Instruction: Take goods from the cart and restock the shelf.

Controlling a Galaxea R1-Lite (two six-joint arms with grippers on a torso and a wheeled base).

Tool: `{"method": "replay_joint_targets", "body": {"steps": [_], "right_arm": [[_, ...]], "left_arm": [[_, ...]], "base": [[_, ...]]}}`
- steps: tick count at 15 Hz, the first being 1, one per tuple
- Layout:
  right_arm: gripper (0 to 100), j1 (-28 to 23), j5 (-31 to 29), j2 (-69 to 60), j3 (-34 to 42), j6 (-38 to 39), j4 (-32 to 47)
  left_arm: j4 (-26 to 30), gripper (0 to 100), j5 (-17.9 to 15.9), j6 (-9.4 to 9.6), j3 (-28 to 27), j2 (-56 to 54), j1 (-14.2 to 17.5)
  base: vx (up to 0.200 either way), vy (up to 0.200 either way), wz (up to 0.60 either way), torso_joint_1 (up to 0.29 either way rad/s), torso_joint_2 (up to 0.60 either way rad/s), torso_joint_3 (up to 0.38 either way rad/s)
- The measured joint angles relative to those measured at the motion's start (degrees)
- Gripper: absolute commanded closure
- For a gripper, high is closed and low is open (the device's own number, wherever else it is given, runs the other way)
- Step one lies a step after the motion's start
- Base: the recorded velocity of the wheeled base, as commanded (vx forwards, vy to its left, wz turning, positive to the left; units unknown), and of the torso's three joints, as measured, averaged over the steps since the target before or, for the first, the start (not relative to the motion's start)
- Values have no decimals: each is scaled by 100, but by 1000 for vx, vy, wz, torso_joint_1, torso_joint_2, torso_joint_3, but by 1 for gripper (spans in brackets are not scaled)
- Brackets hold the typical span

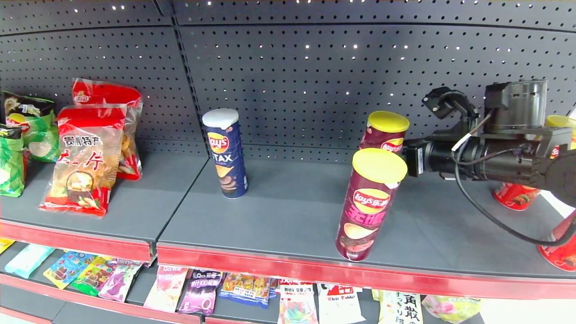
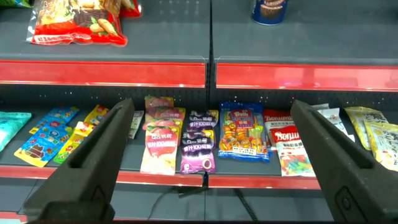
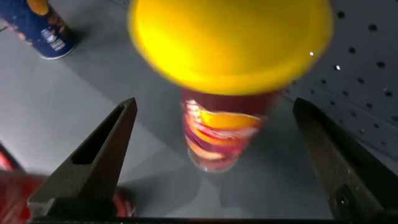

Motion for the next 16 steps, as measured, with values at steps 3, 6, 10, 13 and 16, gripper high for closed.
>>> {"method": "replay_joint_targets", "body": {"steps": [3, 6, 10, 13, 16], "right_arm": [[0, -44, -6, -418, 439, 12, 7], [0, -107, -22, -892, 1001, 21, 2], [0, -167, 13, -1463, 1792, 29, -24], [0, -295, 449, -1775, 2065, 0, -17], [0, -361, 1289, -2018, 2349, -154, -17]], "left_arm": [[0, 0, -2, 0, 0, 1, 0], [-2, 0, -2, -6, 0, 4, 0], [-2, 0, 0, -4, 0, 4, 0], [-2, 0, 0, 0, 0, 4, 0], [0, 0, 0, 0, 0, 4, 0]], "base": [[0, 0, 0, 0, 0, 0], [0, 0, 0, 0, 0, 0], [0, 0, 0, 0, 0, 0], [0, 0, 0, 0, 0, 0], [0, 0, 0, 0, 0, 0]]}}
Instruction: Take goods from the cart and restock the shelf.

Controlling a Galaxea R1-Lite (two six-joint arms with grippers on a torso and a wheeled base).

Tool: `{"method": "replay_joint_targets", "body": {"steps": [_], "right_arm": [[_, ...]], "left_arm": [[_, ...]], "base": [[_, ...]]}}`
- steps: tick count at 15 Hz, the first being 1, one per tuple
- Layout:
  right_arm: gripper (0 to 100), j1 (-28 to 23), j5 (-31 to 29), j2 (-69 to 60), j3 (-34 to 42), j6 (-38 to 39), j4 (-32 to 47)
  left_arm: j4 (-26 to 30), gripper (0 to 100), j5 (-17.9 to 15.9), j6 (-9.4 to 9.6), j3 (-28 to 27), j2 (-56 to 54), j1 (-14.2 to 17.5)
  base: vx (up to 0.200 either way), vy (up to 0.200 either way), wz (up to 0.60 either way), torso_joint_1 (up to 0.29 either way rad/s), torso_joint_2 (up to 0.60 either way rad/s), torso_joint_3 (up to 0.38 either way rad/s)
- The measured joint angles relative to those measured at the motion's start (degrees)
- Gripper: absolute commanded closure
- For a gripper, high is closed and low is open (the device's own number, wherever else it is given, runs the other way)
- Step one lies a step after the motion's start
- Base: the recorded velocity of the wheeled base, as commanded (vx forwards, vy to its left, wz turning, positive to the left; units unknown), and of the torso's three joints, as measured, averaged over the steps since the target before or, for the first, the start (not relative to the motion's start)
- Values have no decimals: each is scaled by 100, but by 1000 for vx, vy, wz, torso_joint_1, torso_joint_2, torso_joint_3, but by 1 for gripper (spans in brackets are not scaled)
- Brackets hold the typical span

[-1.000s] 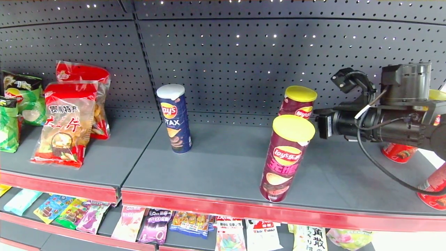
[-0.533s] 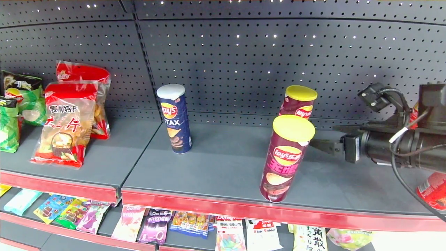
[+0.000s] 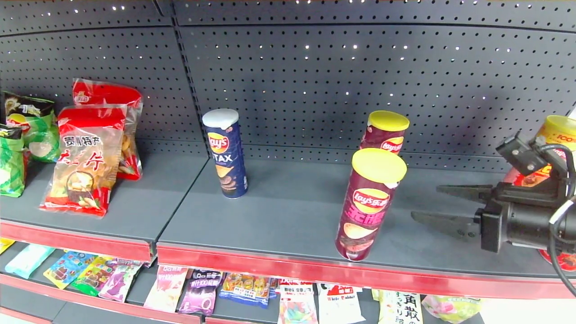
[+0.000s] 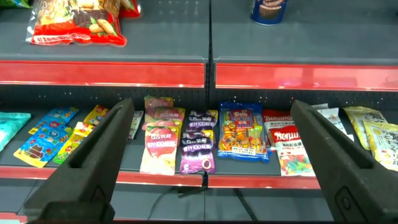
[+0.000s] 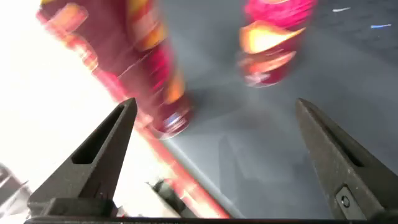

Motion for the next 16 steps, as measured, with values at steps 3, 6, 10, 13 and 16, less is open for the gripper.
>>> {"method": "replay_joint_targets", "body": {"steps": [3, 6, 10, 13, 16], "right_arm": [[0, 33, 778, -91, 62, -336, -7], [0, 50, 919, 46, -63, -639, -5], [0, 160, 923, 343, -362, -670, -13], [0, 235, 925, 523, -511, -670, -11], [0, 304, 925, 614, -563, -670, -9]], "left_arm": [[0, 0, 6, 0, 0, 0, 0], [-2, 0, 30, 11, 6, -2, 0], [-2, 0, 30, 11, 11, -2, 0], [-2, 0, 44, 11, 11, -2, 0], [-2, 0, 45, 10, 9, -4, 0]], "base": [[0, 0, 0, 0, 0, 0], [0, 0, 0, 0, 0, 0], [0, 0, 0, 0, 0, 0], [0, 0, 0, 0, 0, 0], [0, 0, 0, 0, 0, 0]]}}
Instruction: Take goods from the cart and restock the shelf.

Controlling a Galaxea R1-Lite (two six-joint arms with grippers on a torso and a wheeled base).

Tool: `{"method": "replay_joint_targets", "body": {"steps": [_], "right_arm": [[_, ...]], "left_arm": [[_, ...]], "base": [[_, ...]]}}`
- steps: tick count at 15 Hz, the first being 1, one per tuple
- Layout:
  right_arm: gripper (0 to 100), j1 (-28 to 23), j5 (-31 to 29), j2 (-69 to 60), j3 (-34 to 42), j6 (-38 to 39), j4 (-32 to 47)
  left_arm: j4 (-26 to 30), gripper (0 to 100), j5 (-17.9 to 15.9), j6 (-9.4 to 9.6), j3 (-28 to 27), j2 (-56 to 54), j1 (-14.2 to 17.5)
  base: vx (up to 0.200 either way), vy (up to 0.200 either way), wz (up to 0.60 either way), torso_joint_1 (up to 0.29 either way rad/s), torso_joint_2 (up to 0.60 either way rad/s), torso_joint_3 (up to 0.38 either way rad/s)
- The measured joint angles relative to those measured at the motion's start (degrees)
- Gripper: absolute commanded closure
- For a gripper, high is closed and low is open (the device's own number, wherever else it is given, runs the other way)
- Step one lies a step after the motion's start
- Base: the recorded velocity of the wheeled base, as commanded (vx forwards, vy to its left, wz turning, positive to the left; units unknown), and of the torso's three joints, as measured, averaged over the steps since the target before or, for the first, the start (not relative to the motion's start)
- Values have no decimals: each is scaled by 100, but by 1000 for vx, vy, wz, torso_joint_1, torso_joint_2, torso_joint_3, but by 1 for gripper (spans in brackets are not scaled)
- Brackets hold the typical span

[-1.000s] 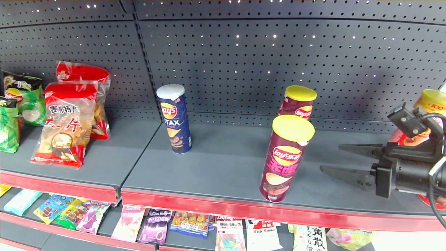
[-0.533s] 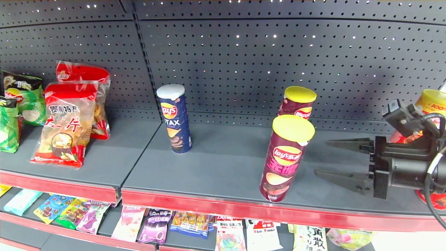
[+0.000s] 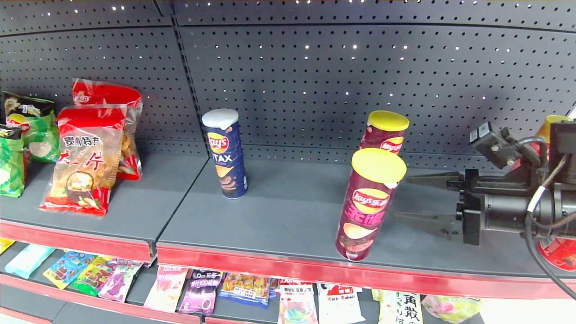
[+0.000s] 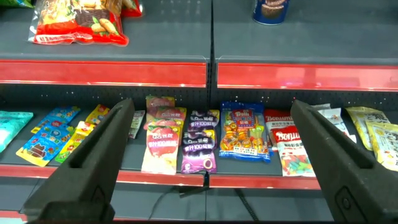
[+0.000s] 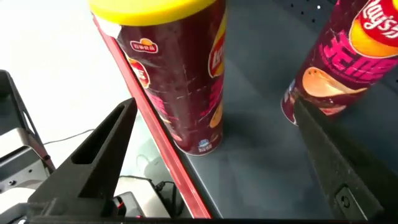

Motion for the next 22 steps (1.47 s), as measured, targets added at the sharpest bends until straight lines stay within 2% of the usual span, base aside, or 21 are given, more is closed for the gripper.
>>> {"method": "replay_joint_targets", "body": {"steps": [22], "right_arm": [[0, 595, 16, 516, -451, -6, -2]], "left_arm": [[0, 0, 0, 0, 0, -2, 0]], "base": [[0, 0, 0, 0, 0, 0]]}}
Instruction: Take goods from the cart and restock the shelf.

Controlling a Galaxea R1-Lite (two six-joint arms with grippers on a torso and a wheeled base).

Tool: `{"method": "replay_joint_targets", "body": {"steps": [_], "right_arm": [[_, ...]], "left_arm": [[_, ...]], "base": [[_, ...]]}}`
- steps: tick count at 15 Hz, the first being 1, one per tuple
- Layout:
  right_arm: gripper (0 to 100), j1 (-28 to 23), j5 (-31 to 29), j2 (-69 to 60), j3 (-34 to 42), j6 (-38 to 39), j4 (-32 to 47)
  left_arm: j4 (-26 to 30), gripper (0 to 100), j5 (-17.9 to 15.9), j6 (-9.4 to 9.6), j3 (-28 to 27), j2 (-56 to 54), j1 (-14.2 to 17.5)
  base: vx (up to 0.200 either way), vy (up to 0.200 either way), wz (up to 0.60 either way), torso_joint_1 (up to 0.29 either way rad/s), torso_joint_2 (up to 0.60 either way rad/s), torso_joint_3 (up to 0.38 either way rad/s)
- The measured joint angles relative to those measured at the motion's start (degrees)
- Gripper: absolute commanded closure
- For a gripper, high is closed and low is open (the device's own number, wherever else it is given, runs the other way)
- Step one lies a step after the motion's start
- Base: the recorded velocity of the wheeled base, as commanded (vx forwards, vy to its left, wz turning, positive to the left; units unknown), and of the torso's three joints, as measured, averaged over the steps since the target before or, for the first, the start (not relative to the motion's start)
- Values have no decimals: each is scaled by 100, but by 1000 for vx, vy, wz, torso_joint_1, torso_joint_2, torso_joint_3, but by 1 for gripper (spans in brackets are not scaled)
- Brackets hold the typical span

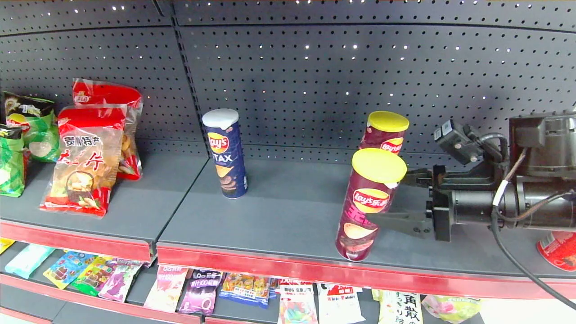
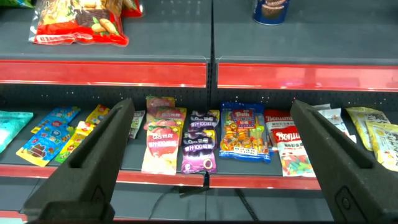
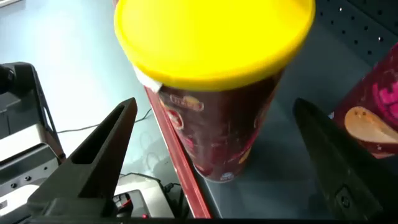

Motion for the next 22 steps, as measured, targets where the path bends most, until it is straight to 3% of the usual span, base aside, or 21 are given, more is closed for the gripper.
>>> {"method": "replay_joint_targets", "body": {"steps": [8, 9, 22], "right_arm": [[0, 96, -22, 306, -119, -90, -343], [100, 100, -24, 358, -83, -85, -444], [100, -18, 20, 37, 333, -73, -473]], "left_arm": [[0, 0, 2, 1, 0, 0, 0], [2, 0, 0, 1, 0, 0, 0], [0, 0, -9, -7, 0, 2, 0]], "base": [[0, 0, 0, 0, 0, 0], [0, 0, 0, 0, 0, 0], [0, 0, 0, 0, 0, 0]]}}
